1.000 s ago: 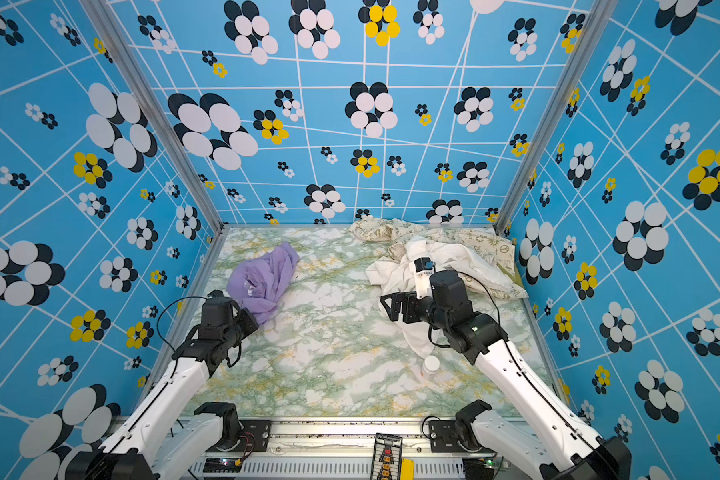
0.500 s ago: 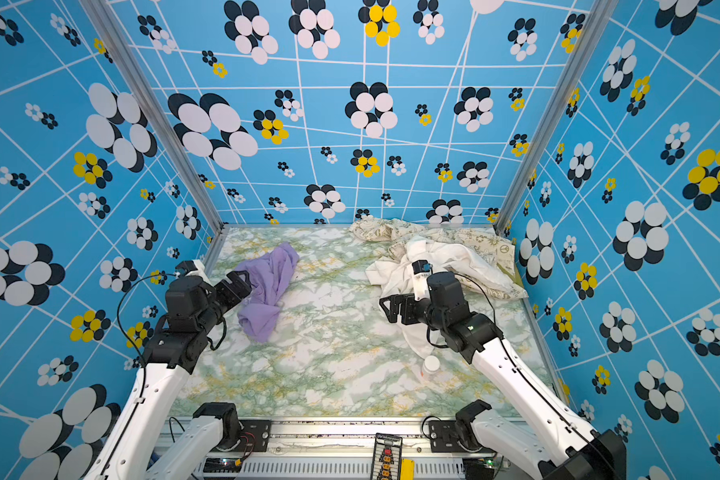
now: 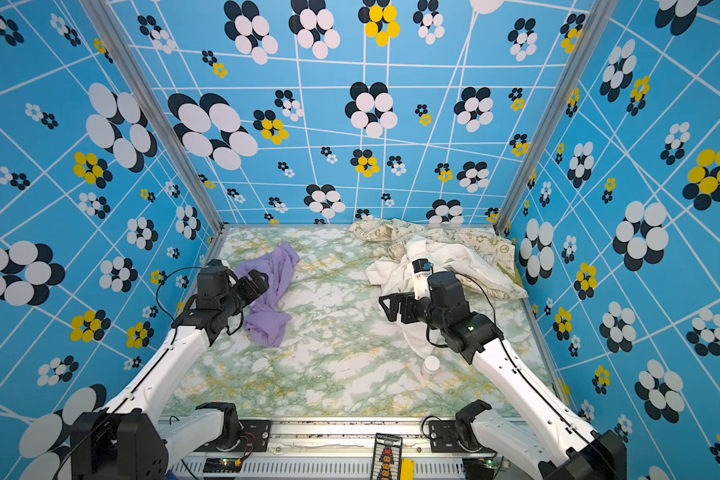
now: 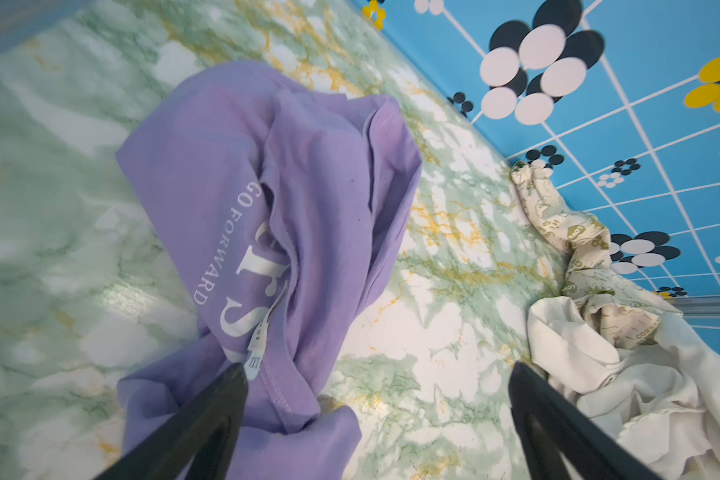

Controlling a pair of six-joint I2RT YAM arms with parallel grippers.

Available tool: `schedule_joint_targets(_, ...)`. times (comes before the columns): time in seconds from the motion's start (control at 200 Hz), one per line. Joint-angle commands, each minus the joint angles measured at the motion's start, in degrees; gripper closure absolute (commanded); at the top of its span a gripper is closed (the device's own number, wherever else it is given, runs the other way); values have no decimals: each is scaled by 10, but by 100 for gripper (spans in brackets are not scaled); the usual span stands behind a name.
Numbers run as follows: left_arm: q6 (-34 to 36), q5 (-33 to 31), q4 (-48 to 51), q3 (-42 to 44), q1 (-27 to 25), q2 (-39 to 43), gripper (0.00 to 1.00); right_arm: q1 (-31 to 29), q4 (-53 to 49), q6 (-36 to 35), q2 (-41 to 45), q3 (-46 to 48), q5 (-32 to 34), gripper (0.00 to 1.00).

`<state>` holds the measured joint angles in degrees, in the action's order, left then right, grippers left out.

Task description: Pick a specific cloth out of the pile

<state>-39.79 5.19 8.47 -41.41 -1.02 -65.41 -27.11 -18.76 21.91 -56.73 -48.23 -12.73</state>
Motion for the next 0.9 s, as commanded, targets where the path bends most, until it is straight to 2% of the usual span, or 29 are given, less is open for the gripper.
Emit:
schedule_joint_targets(0.0, -34, 20, -46, 38, 7, -26, 1, 3, 10, 3, 8, 10, -3, 1)
schedule_joint_targets(0.255, -51, 62, -43, 67, 23, -111, 1, 3, 12, 2, 0, 12, -2, 1)
schedule_joint_targets(0.43, -51, 76, -42, 73, 28, -123, 1, 4, 10, -4, 1, 14, 3, 1)
schedule_joint_targets(0.645, -2, 35, -5, 43, 29, -22, 1, 4, 12, -22, 6, 21, 49, 1)
schedule_joint_targets(0.79, 81, -15, 8, 23, 29, 67, 1, 8, 29, -32, 18, 30, 149, 1)
schedule_joint_targets(0.9, 149, -53, -20, 37, 29, 125, 1, 25, 71, -49, 27, 51, 212, 1)
